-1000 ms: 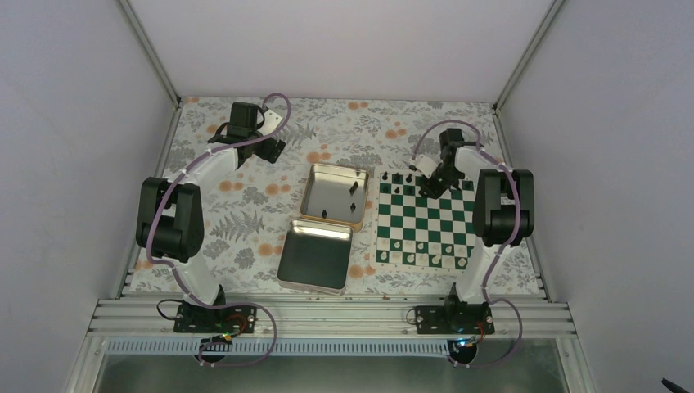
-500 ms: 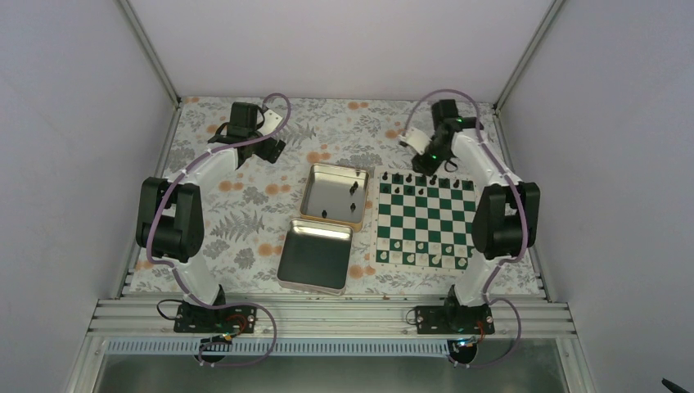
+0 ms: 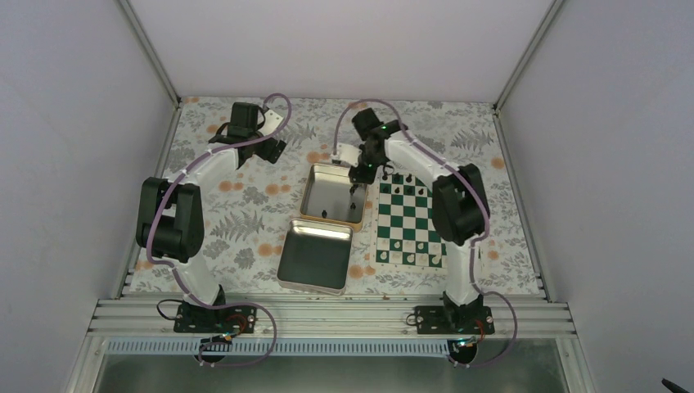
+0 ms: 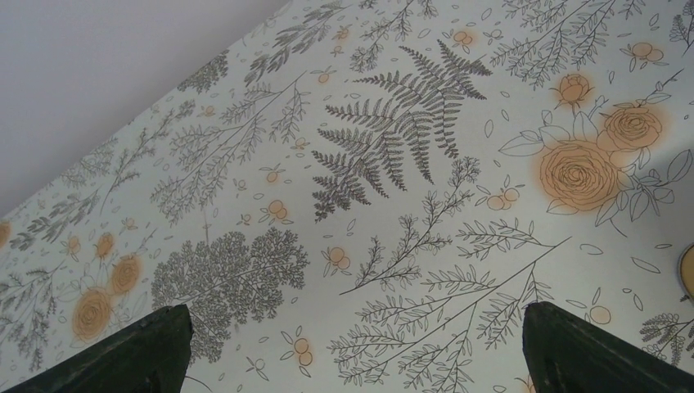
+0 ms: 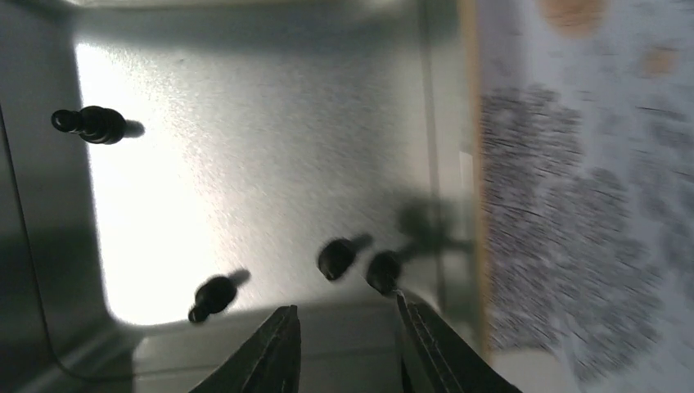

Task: Set up the chess pieces on the board
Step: Pick up the chess piece from the storage box.

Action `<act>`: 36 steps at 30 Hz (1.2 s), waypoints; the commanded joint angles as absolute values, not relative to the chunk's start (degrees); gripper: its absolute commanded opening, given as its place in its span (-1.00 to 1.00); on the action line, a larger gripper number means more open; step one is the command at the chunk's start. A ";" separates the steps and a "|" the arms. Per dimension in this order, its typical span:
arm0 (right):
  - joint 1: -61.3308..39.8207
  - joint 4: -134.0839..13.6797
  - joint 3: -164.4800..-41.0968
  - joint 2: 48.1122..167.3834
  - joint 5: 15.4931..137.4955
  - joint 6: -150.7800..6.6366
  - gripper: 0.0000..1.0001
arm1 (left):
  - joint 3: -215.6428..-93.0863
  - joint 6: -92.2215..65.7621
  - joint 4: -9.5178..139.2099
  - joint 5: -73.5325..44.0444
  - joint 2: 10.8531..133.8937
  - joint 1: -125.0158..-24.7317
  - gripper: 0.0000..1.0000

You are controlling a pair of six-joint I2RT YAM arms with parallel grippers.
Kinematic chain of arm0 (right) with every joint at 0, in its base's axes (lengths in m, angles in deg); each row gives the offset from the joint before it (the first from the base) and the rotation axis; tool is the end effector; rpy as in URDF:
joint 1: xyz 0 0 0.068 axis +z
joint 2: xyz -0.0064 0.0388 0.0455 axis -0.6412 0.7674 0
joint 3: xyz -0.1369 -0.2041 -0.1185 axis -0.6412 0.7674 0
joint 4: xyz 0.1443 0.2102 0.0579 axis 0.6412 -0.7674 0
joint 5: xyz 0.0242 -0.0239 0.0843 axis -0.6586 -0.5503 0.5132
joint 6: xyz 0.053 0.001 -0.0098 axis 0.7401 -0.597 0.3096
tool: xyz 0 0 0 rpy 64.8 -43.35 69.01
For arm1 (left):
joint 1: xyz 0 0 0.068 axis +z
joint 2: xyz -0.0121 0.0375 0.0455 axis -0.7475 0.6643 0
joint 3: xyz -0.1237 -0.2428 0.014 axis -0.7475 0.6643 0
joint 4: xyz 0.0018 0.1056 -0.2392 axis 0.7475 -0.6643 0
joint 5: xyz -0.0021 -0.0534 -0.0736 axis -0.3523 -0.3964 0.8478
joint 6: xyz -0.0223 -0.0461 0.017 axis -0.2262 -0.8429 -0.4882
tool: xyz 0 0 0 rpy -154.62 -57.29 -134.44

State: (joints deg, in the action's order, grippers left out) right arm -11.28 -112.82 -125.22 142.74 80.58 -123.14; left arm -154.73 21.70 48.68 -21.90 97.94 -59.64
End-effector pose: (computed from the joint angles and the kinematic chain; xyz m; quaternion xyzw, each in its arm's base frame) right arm 0.3676 0.2086 0.2289 -0.5962 0.7797 0.0777 0.1745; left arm 0.3874 -0.0779 0.2346 0.2760 0.8726 0.0336 0.4015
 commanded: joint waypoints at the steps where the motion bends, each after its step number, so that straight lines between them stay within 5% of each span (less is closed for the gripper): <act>1: -9.19 -112.52 -127.03 147.45 81.94 -122.38 -0.37 | -155.60 21.73 48.90 -21.51 96.22 -60.08 1.00; 36: -8.13 -114.54 -129.87 153.41 77.26 -123.93 -0.41 | -154.18 22.01 50.05 -21.47 95.76 -59.95 1.00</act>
